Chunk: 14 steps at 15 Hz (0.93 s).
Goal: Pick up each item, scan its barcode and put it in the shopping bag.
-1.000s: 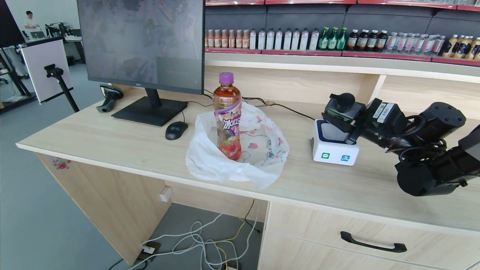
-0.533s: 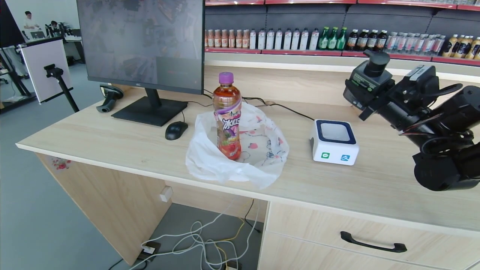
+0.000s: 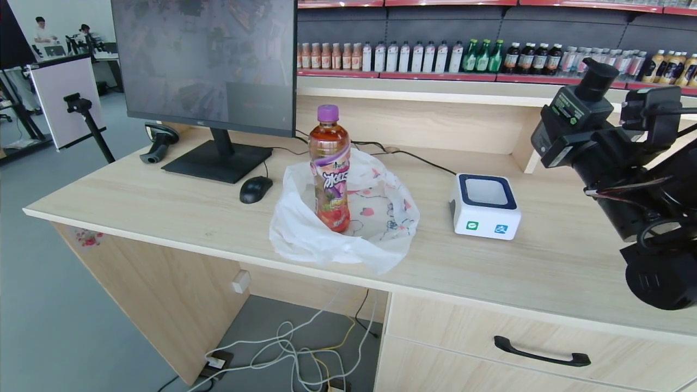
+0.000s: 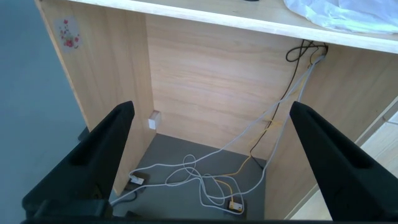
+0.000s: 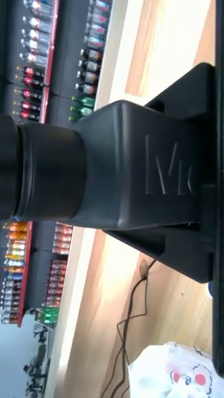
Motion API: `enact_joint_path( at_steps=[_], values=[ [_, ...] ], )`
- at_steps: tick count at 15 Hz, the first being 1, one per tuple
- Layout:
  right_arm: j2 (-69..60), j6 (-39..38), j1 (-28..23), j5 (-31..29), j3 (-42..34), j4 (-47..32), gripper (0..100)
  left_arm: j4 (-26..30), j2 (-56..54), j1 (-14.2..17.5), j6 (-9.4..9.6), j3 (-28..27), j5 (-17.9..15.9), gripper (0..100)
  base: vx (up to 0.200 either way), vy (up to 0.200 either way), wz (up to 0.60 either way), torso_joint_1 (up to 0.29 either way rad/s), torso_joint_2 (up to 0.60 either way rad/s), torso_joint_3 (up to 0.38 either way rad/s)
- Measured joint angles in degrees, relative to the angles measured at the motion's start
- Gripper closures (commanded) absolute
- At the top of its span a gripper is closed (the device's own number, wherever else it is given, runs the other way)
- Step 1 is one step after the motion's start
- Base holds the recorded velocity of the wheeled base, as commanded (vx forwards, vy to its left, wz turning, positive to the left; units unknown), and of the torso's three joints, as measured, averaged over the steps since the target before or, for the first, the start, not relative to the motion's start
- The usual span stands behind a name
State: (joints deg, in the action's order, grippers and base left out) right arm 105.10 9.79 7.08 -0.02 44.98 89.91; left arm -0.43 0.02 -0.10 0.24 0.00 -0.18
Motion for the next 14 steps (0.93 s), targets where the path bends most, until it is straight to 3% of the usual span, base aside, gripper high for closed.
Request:
enact_joint_path(
  at_steps=[2,10,14],
  values=[
    [-0.9,-1.8,1.9,-3.5,-3.6,0.0,100,0.0,0.0,0.0,0.0,0.0,0.0,0,0.0,0.0,0.0,0.0,0.0,0.0],
    [-3.2,-5.4,3.0,-3.9,-10.5,0.0,100,0.0,0.0,0.0,0.09,0.0,0.0,0,0.0,0.0,0.0,0.0,0.0,0.0],
    [-4.0,-5.5,4.3,-3.9,-11.5,0.2,100,0.0,0.0,0.0,0.09,0.0,0.0,0,0.0,0.2,0.0,-0.001,0.0,0.004]
  ],
)
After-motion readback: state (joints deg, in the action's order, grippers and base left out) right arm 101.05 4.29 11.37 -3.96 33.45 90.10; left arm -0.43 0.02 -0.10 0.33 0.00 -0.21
